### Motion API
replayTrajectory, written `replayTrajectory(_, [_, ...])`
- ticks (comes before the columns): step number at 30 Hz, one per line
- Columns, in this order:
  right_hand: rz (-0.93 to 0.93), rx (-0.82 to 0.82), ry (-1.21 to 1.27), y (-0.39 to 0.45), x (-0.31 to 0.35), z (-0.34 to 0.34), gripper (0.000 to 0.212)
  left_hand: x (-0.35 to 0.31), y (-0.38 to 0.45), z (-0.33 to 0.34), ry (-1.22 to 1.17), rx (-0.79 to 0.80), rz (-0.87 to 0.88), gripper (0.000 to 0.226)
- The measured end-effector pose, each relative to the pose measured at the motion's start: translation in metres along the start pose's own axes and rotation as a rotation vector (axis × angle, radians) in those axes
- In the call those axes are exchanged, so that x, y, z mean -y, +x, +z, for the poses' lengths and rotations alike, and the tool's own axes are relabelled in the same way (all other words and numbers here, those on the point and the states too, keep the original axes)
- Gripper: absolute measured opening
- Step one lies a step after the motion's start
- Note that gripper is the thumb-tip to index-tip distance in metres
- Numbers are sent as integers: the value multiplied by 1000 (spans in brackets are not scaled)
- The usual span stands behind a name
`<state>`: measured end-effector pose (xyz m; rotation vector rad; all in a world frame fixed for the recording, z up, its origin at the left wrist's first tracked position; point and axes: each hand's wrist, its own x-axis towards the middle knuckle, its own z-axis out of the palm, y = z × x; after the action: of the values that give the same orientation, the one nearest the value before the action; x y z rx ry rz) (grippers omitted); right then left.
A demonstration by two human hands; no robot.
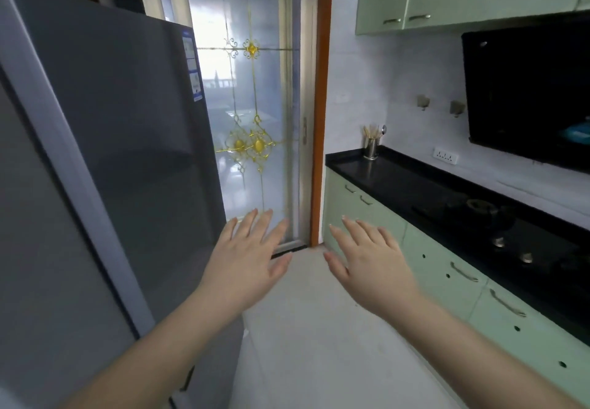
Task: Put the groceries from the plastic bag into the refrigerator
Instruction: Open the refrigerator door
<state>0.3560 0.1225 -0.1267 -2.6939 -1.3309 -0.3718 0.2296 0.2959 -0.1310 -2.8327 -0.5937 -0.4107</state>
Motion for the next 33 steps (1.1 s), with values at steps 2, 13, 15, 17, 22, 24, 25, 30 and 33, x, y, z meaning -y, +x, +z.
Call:
replayTrajectory(2, [-46, 11, 39, 25, -4, 14, 65, 4, 10, 8, 24, 5, -65, 62])
replayTrajectory(13, [-472, -13, 187, 139, -15, 45, 59, 4, 46, 23, 149, 42, -427, 62])
replayTrajectory(15, [-534, -13, 168, 150, -9, 51, 59, 6, 41, 24, 153, 65, -491, 62])
replayTrajectory(17, [-560, -27, 210, 156, 0, 55, 65, 9, 33, 26, 194, 103, -523, 63])
replayTrajectory(22, [-724, -17, 260, 170, 45, 63, 65, 22, -1, 26, 265, 153, -690, 62])
replayTrajectory(24, [-785, -20, 298, 172, 67, 65, 63, 28, -17, 21, 278, 172, -758, 63])
replayTrajectory(25, [-820, -28, 318, 173, 79, 66, 61, 33, -25, 20, 279, 174, -789, 63])
replayTrajectory(30, [-983, -38, 414, 183, 142, 57, 56, 62, -67, 13, 320, 198, -947, 63])
replayTrajectory(33, [-1056, -27, 432, 186, 177, 47, 57, 81, -83, 10, 312, 207, -1013, 70])
